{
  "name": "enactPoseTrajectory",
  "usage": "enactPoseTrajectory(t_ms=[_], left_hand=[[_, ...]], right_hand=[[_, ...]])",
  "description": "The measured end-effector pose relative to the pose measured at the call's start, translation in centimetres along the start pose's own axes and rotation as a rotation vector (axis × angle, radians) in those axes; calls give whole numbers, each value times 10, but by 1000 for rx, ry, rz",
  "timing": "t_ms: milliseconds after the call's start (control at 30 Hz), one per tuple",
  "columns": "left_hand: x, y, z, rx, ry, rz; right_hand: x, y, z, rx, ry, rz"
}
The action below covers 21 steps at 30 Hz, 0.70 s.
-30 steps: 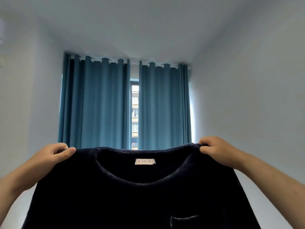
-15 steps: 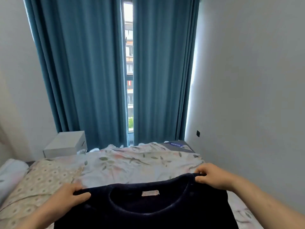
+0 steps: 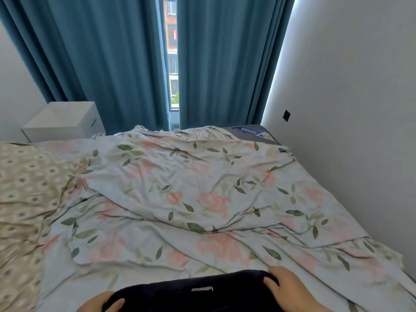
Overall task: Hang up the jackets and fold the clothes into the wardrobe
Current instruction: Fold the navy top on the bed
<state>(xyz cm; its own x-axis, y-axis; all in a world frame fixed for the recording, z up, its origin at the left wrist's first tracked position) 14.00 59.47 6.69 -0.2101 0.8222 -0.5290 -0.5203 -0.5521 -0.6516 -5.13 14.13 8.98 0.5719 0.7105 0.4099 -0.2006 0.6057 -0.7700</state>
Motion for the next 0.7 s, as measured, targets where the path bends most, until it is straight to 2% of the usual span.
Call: enactPoseTrajectory(t_ms=[100, 167, 333, 500, 700], left_hand=[[-4, 35, -49, -98, 117, -29], [11, 53, -84, -233, 114, -117], [28, 97, -164, -398, 122, -384], [34, 114, -222, -480, 204, -475], [-25, 63, -303, -623, 402, -607]], right_hand=[[-12, 31, -60, -134, -47, -42], [-21, 61, -107, -170, -64, -46], [-49, 114, -185, -296, -92, 80], [-37, 113, -245, -511, -169, 257], [-2, 75, -318, -656, -249, 316]])
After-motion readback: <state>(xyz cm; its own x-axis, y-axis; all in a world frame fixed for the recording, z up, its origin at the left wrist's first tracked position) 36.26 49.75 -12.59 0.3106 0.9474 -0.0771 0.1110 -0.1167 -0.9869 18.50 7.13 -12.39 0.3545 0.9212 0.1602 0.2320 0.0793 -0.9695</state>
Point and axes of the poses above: each hand's wrist, its own z-axis away from the middle knuckle, its own y-axis out of the palm, x = y × z, the point moved 8 cm from there along -z, towards the middle knuckle, and after that the axes turned 5 degrees about x, right-handed, at the moved point
